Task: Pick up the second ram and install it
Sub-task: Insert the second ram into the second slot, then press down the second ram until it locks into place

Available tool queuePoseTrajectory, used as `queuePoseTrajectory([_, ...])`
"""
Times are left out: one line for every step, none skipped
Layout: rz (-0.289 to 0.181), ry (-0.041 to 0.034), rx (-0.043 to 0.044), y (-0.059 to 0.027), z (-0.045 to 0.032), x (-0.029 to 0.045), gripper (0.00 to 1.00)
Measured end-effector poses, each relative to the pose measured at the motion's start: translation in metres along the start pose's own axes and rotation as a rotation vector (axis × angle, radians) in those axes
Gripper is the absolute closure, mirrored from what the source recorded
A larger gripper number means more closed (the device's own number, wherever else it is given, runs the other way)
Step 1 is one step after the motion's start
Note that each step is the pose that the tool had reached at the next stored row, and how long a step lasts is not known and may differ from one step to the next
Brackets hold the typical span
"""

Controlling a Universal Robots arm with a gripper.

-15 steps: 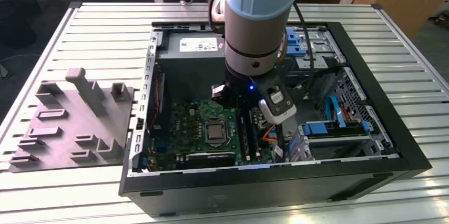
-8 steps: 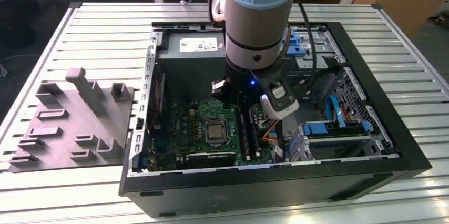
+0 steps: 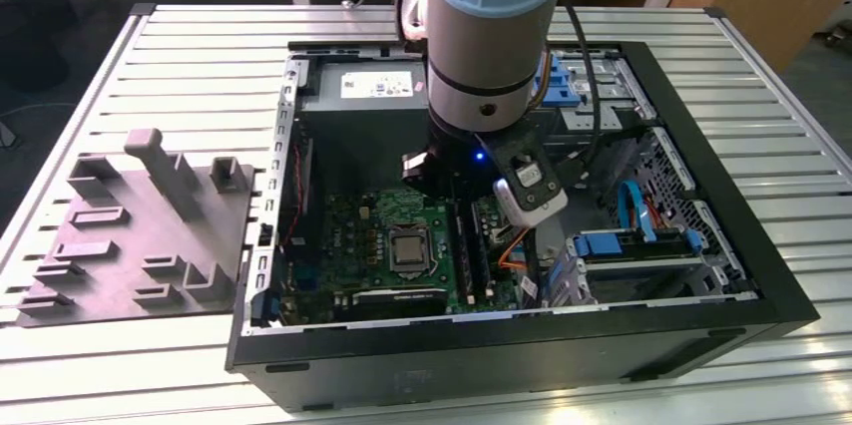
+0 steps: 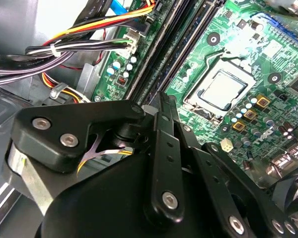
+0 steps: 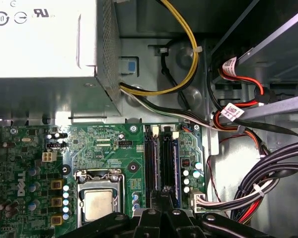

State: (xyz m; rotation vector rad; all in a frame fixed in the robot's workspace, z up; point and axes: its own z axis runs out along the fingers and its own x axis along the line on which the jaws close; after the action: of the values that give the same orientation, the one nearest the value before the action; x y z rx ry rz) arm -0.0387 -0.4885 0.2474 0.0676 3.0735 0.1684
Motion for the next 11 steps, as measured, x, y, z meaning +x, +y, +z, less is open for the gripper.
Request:
queuePoseTrajectory([0.0,0.0,0.0,0.0,0.0,0.0,0.9])
queuePoseTrajectory([0.0,0.0,0.0,0.0,-0.0001,0.0,0.9])
queuePoseTrajectory([0.0,0.0,0.0001,0.0,-0.0001,0.0,0.9])
queuePoseTrajectory([0.0,0.0,0.0001,0.0,-0.0002,0.0,0.9])
queuePoseTrajectory([0.0,0.0,0.0001,0.0,-0.0003,0.0,0.9])
queuePoseTrajectory([0.0,0.0001,0.0001,0.0001,-0.0006,0.0,0.9])
queuePoseTrajectory([0.0,0.0,0.0,0.0001,-0.0009,0.0,0.9])
queuePoseTrajectory([0.0,0.0,0.0,0.0001,-0.0009,0.0,0.9])
queuePoseTrajectory([0.0,0.0,0.0,0.0001,-0.0009,-0.0001,0.9])
queuePoseTrajectory([0.0,0.0,0.0,0.0001,-0.001,-0.0001,0.9])
queuePoseTrajectory([0.0,0.0,0.0,0.0001,-0.001,-0.0001,0.9])
